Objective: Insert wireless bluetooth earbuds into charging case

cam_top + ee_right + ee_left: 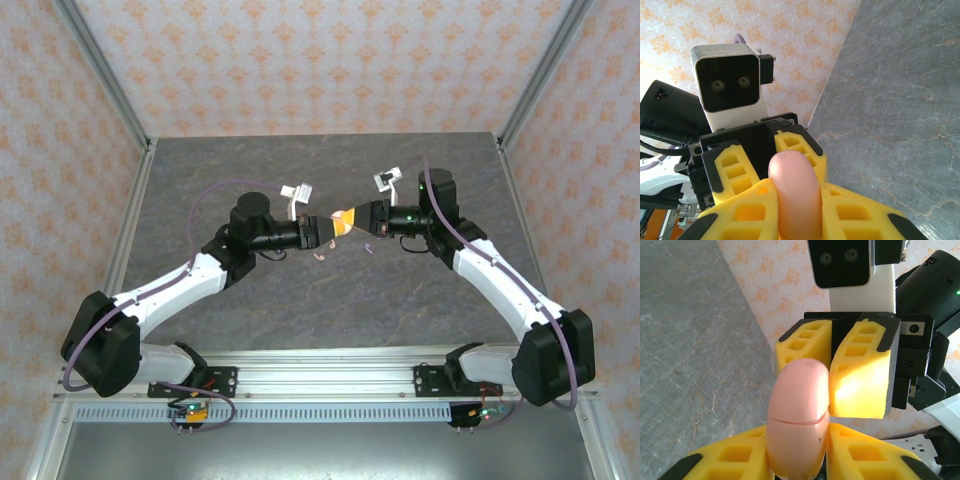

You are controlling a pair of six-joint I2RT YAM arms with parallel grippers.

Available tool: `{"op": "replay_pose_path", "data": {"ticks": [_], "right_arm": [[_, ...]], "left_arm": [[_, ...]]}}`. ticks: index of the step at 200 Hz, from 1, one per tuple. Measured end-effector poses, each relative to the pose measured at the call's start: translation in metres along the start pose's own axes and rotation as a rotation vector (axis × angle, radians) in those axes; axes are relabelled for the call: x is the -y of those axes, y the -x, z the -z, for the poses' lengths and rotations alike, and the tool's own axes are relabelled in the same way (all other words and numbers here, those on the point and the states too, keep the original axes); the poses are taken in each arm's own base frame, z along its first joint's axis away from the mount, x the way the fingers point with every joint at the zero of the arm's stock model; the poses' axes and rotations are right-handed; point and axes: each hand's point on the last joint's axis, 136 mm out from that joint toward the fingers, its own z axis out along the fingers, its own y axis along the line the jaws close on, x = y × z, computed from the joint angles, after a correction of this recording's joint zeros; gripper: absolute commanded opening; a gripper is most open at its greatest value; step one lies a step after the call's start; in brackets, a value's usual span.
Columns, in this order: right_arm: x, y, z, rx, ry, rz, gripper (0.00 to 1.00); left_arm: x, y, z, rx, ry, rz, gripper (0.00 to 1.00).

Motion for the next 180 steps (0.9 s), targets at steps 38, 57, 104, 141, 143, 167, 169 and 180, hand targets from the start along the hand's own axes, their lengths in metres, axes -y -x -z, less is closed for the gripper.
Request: {"op": "replay_pose_path", "data": {"ticks": [38,57,104,141,143,167,169,180], "right_arm": [[0.002,-0.002,0.001,-0.006,-0.010,0.008,0.23],[0.003,-0.004,0.001,-0.014,-0.017,0.007,0.36],[0.008,-0.007,0.005,-0.005,-0.091,0.004,0.60],[0.006,-0.006,0.012,0.019,-0.153,0.030,0.63],[0.006,-0.007,0.013,0.020,-0.155,0.032,0.63],[0.000,-0.006,0.018,0.032,-0.170,0.063,0.64],[-0.001,-0.006,0.019,0.032,-0.171,0.065,0.63],[-0.001,-0.007,0.020,0.030,-0.180,0.074,0.64]], "left_arm": [[-0.002,-0.002,-0.001,-0.014,0.016,-0.004,0.10],[-0.003,-0.004,-0.002,-0.025,0.029,-0.013,0.06],[-0.009,-0.003,-0.006,-0.017,0.089,-0.121,0.07],[-0.033,-0.009,0.008,0.068,0.148,-0.247,0.09],[-0.034,-0.009,0.009,0.071,0.150,-0.255,0.09],[-0.039,-0.016,0.022,0.104,0.179,-0.395,0.08],[-0.038,-0.016,0.022,0.106,0.179,-0.406,0.08],[-0.030,-0.014,0.026,0.124,0.170,-0.480,0.08]]}}
